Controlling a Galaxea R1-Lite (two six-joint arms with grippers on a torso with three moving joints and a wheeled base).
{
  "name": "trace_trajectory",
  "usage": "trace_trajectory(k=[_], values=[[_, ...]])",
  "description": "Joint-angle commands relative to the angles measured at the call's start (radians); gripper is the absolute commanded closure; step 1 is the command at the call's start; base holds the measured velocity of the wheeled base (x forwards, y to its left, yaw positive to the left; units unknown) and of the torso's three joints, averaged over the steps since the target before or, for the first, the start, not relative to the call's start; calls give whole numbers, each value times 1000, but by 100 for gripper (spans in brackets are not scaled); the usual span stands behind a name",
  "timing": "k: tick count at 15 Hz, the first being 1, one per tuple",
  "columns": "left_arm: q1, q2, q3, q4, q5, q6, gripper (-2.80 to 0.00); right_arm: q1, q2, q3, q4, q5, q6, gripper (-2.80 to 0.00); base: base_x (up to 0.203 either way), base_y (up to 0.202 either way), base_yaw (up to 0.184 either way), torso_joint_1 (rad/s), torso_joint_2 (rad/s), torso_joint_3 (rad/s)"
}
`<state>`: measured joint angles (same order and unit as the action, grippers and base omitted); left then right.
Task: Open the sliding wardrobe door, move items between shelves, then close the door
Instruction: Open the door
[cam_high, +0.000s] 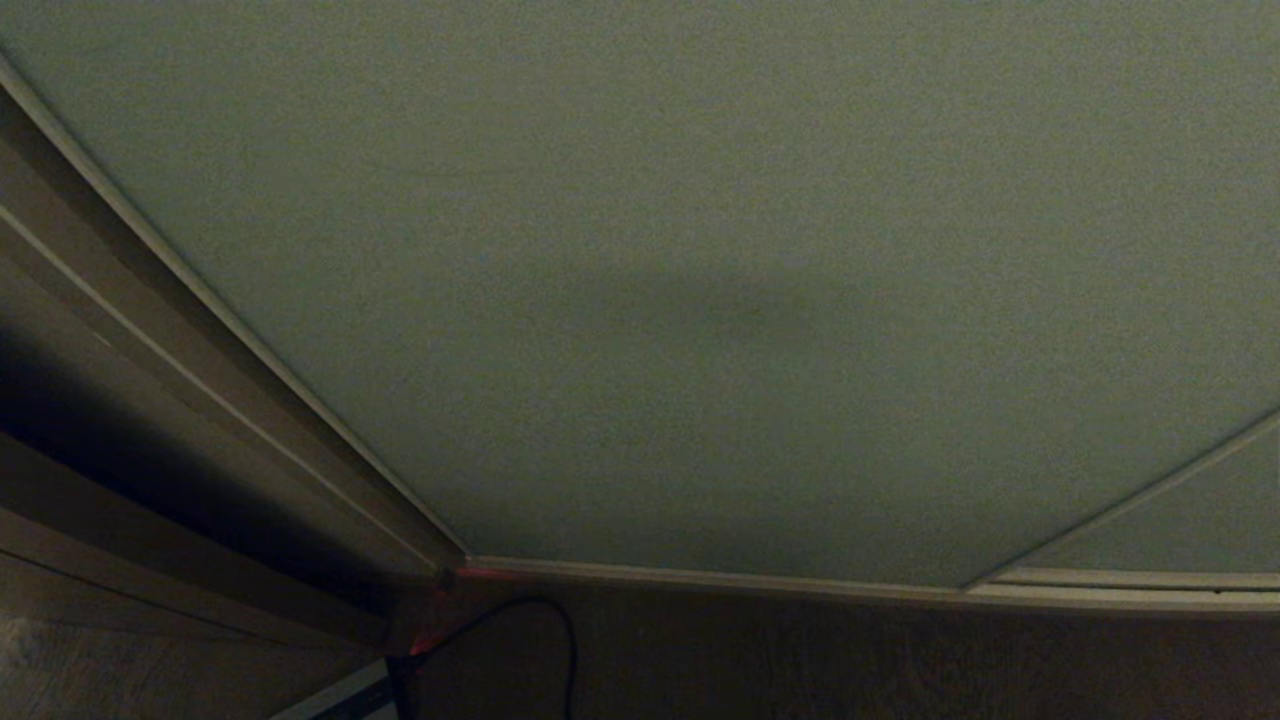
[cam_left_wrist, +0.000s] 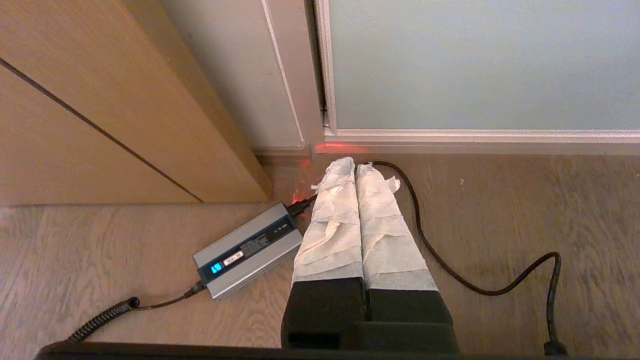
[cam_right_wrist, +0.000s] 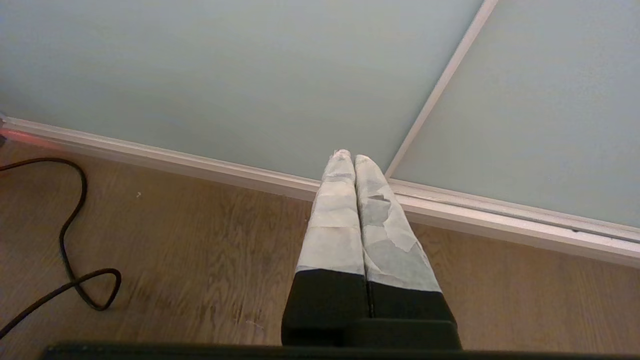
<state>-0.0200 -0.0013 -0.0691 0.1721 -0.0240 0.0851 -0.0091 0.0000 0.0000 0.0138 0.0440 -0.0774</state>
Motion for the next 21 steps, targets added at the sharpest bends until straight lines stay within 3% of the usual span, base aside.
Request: trace_trajectory(k=[1,21], values=[[0,0,0,1,-1,1,0,0,0,5,0,0,-1,0,0,0,0,0,0,0],[0,0,-1,6,-2,16,0,0,0,3,0,1,-1,0,0,0,0,0,0,0]])
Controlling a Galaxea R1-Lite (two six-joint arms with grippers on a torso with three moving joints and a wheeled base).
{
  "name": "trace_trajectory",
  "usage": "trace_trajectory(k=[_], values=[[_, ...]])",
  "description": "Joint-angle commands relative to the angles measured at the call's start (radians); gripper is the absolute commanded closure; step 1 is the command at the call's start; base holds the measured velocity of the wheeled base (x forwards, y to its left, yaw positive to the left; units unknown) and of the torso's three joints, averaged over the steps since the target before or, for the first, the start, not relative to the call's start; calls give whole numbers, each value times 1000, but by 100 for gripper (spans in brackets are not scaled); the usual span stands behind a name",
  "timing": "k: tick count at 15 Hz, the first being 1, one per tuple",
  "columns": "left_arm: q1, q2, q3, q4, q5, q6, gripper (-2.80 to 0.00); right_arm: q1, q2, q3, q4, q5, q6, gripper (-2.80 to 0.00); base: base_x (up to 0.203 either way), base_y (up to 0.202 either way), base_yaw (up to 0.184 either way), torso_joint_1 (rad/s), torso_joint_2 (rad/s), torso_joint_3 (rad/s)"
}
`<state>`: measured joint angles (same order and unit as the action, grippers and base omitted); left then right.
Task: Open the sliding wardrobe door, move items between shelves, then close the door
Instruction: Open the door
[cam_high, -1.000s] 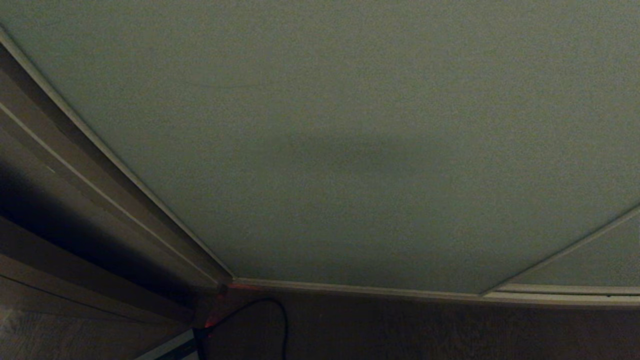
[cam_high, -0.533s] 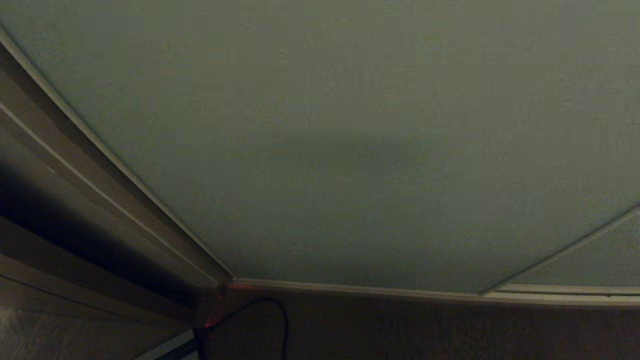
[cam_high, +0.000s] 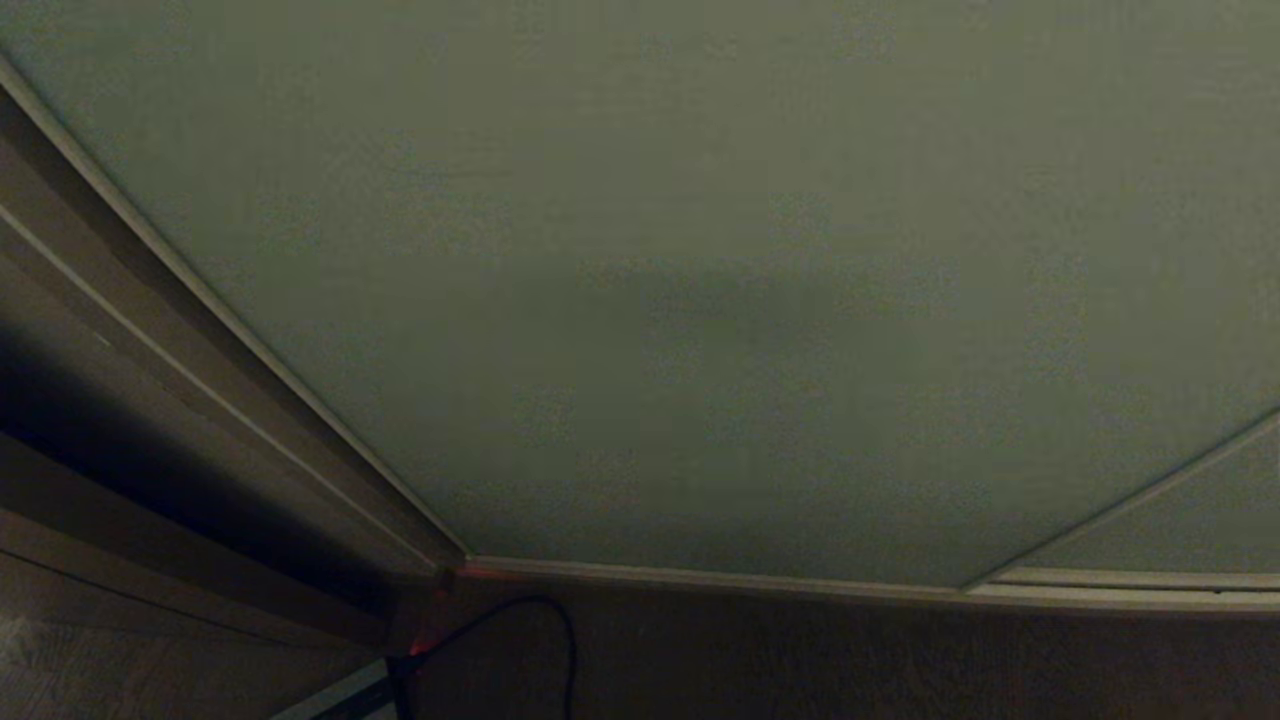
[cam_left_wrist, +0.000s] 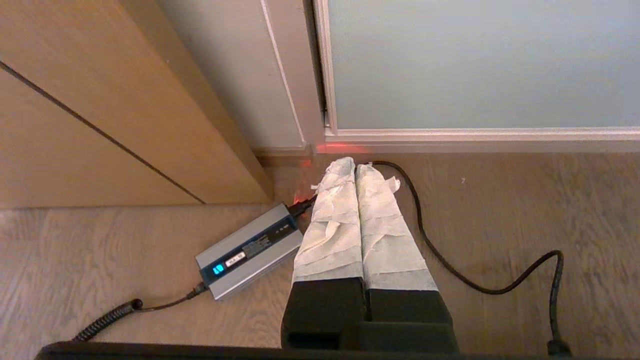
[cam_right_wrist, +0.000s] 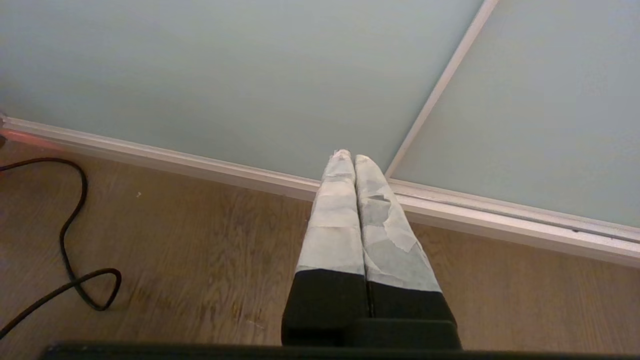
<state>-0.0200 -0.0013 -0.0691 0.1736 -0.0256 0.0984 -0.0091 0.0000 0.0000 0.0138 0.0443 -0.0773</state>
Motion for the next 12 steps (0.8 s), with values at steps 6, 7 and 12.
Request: trace_trajectory(k=[6,7,12], values=[[0,26,-89,-37,2,7,0,0,0,3,0,2,-1,0,0,0,0,0,0,0],[0,62,-168,-50,1,8,0,0,0,5,0,0,0,0,0,0,0,0,0,0],[0,300,-517,-275,61,0,0,0,0,3,0,1,-1,0,0,0,0,0,0,0]])
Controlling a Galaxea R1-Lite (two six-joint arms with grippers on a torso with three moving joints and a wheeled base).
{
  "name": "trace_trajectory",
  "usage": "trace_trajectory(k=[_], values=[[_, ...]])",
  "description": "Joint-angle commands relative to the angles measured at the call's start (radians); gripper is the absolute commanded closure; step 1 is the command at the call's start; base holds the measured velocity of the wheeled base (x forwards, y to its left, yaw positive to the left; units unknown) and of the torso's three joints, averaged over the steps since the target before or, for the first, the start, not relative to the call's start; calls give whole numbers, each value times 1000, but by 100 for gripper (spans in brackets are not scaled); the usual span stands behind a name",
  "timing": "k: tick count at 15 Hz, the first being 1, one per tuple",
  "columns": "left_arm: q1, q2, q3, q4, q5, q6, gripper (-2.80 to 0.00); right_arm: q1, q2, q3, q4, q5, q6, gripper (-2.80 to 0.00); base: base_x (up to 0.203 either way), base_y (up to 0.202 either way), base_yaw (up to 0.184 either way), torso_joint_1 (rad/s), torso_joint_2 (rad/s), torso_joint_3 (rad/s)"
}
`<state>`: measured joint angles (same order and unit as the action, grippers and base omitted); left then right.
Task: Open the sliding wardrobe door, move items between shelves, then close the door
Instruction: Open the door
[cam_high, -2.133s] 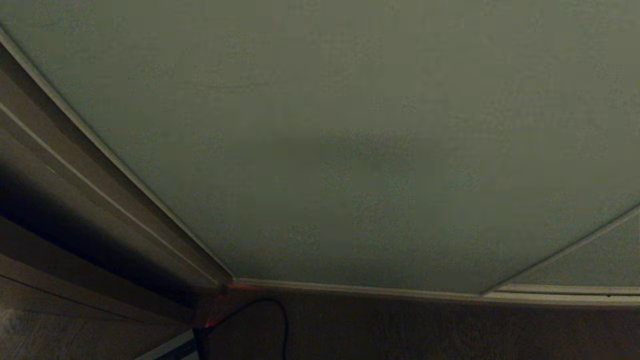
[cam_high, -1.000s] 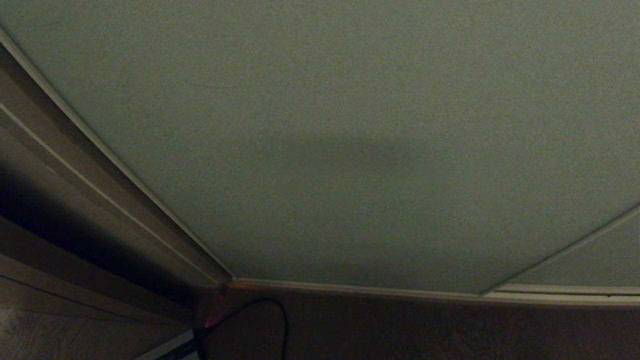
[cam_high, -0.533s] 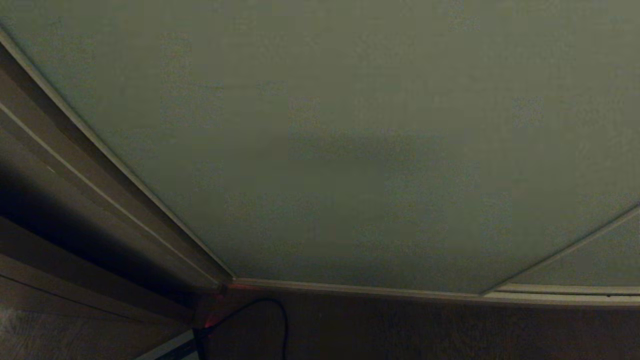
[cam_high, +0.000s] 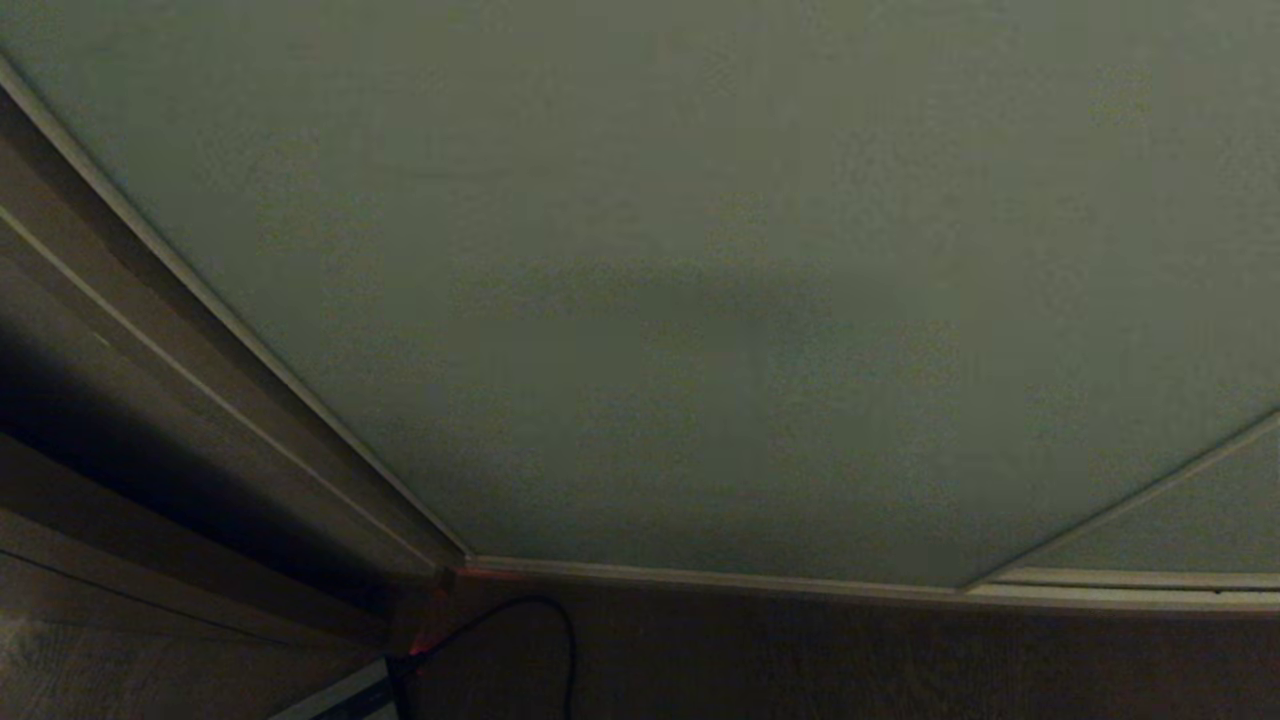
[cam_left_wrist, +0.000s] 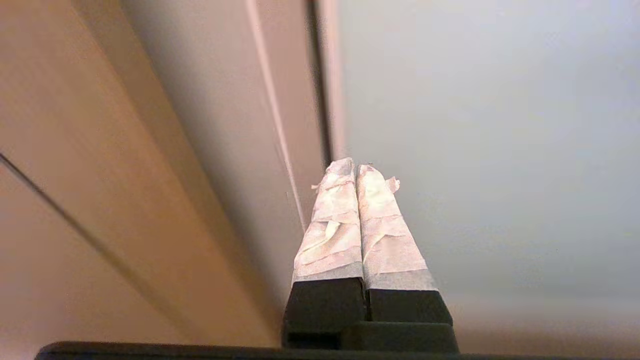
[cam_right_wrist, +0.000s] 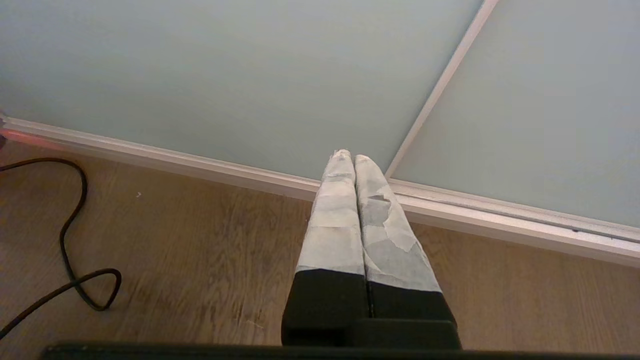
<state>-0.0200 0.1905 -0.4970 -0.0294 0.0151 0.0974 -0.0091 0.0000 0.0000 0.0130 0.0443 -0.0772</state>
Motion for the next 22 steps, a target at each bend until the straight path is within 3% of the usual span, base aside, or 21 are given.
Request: trace_trajectory(k=[1,4,5,11,14,22], values=[[1,152,-128,-132,53,3,0,0,0,5,1,0,0,0,0,0,0,0,0,0],[2,273,-211,-334,223,18,0,0,0,3,1,0,-1,0,0,0,0,0,0,0],[2,302,-219,-388,245,26,0,0,0,5,1,0,0,0,0,0,0,0,0,0],[3,501,-215,-704,254,36,0,0,0,5,1,0,-1,0,0,0,0,0,0,0],[5,569,-239,-706,203,23,0,0,0,5,1,0,-1,0,0,0,0,0,0,0],[69,724,-369,-696,194,-13,0,0,0,4,1,0,-1,0,0,0,0,0,0,0]])
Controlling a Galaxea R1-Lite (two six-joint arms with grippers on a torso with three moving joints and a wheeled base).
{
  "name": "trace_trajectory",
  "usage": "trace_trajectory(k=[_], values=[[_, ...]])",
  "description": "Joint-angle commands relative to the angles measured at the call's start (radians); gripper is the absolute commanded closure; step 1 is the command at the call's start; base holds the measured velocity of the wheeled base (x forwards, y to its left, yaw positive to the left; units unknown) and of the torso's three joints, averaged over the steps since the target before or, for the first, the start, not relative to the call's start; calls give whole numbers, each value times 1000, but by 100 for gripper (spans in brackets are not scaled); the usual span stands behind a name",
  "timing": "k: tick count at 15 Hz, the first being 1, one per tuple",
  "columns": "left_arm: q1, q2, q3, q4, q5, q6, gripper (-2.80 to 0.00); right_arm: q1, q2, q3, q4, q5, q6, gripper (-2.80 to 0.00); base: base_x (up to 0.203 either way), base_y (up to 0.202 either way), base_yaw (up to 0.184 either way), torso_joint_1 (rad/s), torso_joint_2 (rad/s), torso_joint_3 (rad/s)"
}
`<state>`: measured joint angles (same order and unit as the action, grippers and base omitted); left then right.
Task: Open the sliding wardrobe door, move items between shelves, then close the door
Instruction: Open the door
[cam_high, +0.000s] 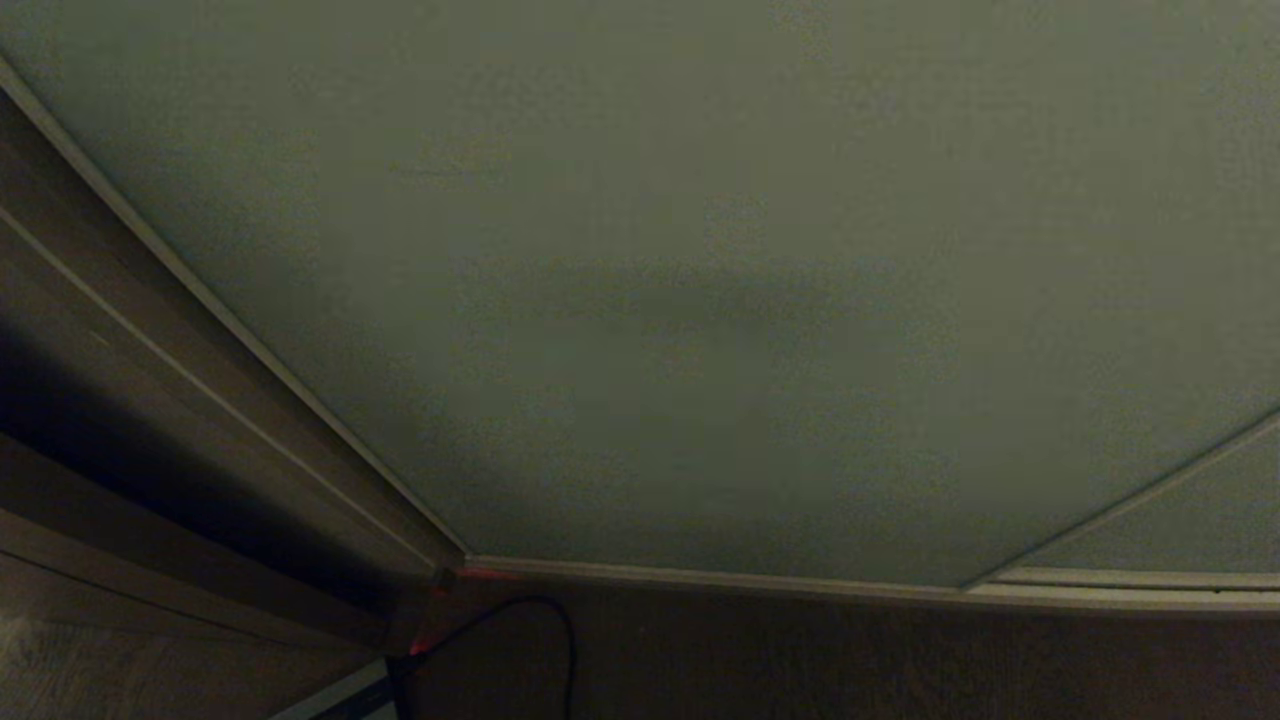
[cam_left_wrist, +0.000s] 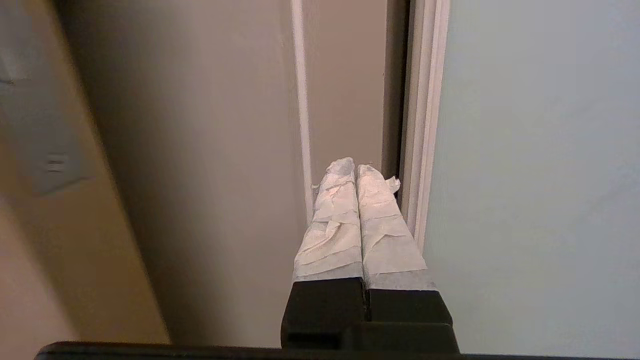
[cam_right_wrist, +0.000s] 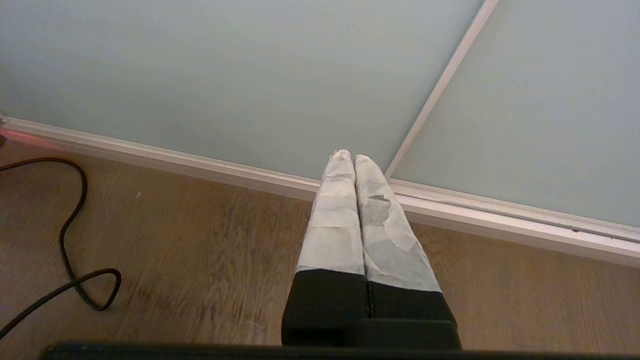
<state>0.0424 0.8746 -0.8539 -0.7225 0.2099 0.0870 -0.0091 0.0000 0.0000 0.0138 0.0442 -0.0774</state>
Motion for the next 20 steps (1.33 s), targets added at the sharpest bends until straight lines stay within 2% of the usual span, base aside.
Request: trace_trajectory(k=[1,5,15,20], values=[[7,53,-22,-2,-3,-7,0,0,0,3,0,0,-1,0,0,0,0,0,0,0],[7,100,-42,2,-60,-24,0,0,0,5,0,0,-1,0,0,0,0,0,0,0],[5,200,-132,43,-76,-78,0,0,0,3,0,0,0,0,0,0,0,0,0,0],[5,220,-146,77,-145,-107,0,0,0,4,0,0,0,0,0,0,0,0,0,0]])
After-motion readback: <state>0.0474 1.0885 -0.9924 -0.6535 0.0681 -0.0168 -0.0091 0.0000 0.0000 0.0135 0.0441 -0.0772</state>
